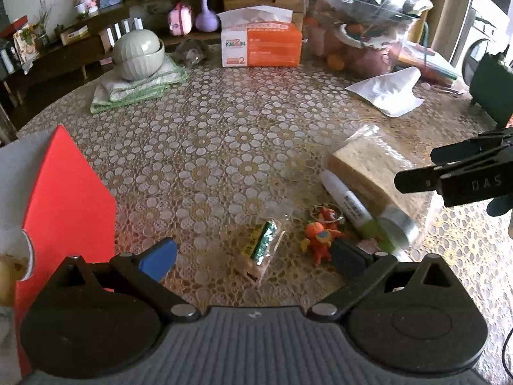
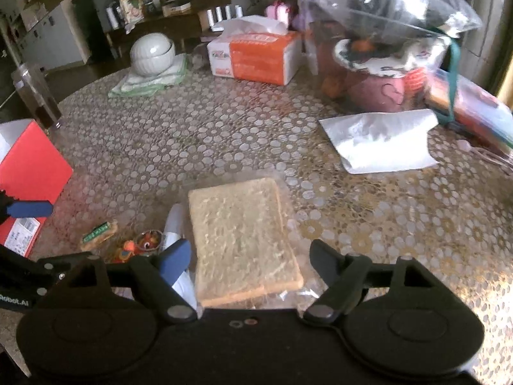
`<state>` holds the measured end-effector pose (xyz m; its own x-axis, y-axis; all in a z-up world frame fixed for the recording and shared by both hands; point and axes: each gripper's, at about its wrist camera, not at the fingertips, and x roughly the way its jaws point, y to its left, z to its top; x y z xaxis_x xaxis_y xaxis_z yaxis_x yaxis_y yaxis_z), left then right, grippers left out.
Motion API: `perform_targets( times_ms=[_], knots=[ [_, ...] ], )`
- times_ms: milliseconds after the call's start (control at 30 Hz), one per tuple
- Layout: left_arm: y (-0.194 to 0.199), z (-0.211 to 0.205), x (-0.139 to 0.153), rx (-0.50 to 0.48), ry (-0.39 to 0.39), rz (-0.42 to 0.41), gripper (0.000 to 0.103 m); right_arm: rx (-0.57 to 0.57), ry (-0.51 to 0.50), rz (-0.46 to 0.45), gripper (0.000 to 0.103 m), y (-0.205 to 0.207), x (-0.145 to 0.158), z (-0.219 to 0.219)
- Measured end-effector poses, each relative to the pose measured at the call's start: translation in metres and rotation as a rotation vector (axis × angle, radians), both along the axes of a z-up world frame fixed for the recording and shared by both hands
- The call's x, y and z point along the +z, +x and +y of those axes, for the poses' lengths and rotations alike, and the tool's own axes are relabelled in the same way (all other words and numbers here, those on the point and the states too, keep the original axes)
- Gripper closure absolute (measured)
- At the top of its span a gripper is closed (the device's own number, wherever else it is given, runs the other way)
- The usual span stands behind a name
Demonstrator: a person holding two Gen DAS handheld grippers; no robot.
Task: Organize objects
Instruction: 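Grasp the small snack stick packet with the left tool while the right tool grasps the bagged bread loaf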
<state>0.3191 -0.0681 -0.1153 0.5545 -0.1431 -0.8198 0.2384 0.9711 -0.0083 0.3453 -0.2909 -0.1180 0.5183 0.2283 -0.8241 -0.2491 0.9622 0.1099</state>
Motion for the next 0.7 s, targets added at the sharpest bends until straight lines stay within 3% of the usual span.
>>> perform_targets(
  times_ms=[467,600,700],
  knots=[
    [0.015,0.005,-0.027,0.029,-0.009,0.028,0.002,0.018,-0.009,0.017,0.014,0.016,-0.023,0.006],
    [0.015,0.006,-0.029,0.031,-0.024,0.022,0.008,0.026,-0.044,-0.004,0.013,0.014,-0.026,0.014],
    [0.012,0.005,-0.028,0.017,-0.032,0.003,0.019,0.022,-0.047,-0.007,0.012,0.015,-0.029,0.014]
  ],
)
